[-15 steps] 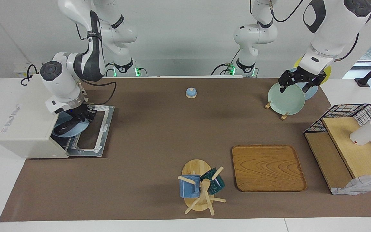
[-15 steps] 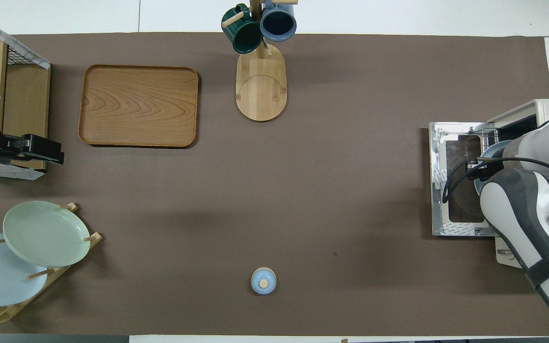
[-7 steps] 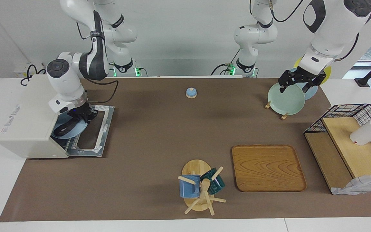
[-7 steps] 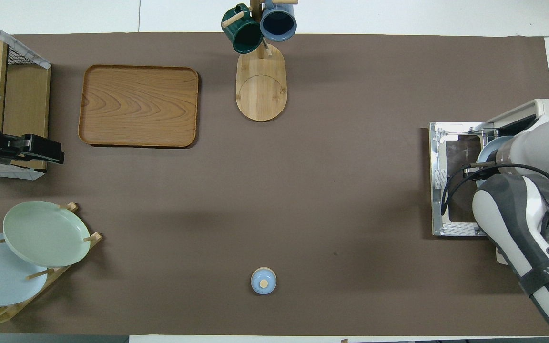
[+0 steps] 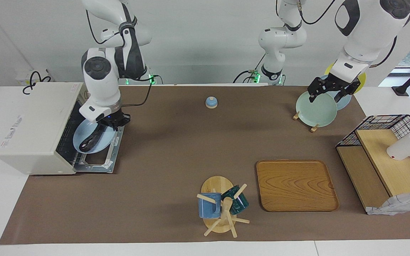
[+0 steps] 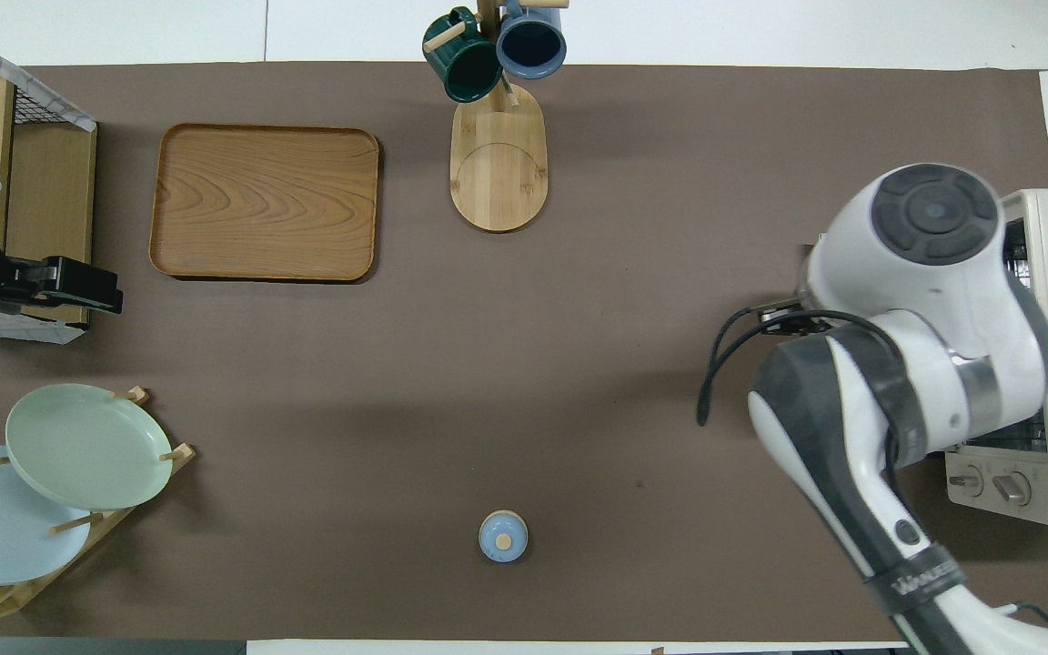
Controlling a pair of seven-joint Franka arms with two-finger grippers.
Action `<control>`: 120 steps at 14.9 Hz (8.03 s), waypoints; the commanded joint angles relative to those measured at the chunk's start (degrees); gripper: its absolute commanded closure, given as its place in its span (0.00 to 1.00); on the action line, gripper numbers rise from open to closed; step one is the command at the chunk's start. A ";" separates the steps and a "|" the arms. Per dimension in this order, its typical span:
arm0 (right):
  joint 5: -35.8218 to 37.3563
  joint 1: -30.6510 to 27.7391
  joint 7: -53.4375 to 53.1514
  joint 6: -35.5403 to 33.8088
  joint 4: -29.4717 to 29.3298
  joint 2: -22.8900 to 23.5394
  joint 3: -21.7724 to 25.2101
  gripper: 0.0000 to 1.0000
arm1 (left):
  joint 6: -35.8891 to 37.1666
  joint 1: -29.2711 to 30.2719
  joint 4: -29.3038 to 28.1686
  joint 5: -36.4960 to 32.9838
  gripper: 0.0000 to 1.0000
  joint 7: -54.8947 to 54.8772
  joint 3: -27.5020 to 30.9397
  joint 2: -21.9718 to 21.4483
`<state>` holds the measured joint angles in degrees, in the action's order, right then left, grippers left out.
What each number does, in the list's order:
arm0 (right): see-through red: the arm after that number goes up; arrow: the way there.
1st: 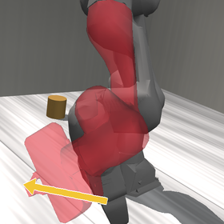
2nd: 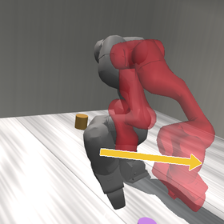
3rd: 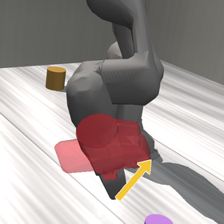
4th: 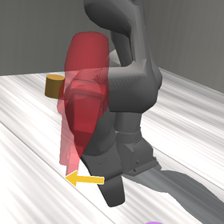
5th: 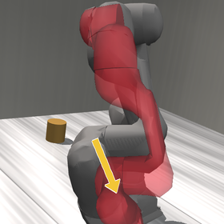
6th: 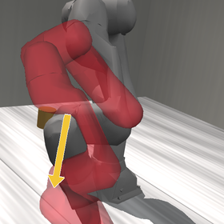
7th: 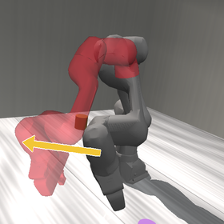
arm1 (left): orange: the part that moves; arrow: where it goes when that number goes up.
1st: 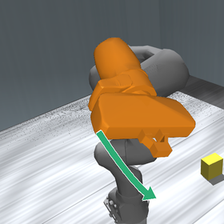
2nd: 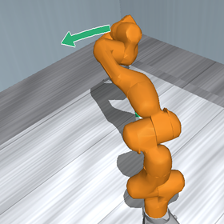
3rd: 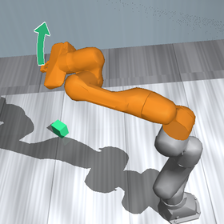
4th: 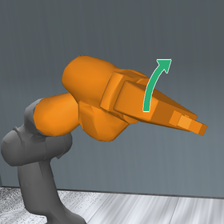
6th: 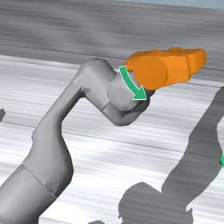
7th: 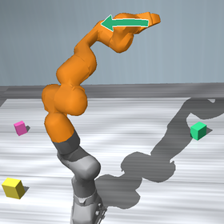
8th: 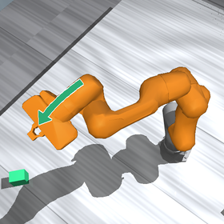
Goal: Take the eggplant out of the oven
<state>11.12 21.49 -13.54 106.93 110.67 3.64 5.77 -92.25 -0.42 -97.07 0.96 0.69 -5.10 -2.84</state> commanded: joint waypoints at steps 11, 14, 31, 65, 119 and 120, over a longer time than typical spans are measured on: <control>-3.38 23.07 -31.19 -9.06 -41.41 30.63 -3.30 1.00 | -0.91 0.86 0.74 -0.43 0.00 -0.42 -0.17 -0.06; -4.97 23.68 -31.55 0.79 -35.99 30.37 -3.40 1.00 | -0.74 1.74 1.89 1.14 0.00 -0.25 -0.17 0.29; -7.60 19.74 -36.03 9.35 -28.76 23.62 -3.13 0.58 | -2.50 1.56 1.01 3.61 0.00 -0.16 -0.35 0.20; 17.35 -12.79 -7.58 15.78 12.66 4.98 -2.87 0.97 | -38.08 -36.41 -13.39 3.44 0.00 43.70 -0.53 22.44; -10.16 -20.09 15.74 -22.47 -20.05 -6.01 2.14 0.00 | -25.90 -3.28 11.03 4.23 0.00 6.17 1.76 29.32; -10.16 -20.09 15.74 -22.47 -19.96 -6.01 2.14 0.00 | -23.26 -2.40 11.03 4.14 0.00 6.25 1.85 27.47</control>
<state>2.48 1.45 2.90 83.42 89.09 -1.19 8.01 -120.27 -4.29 -83.57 5.70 6.74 -3.50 30.66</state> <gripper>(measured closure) 0.000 0.000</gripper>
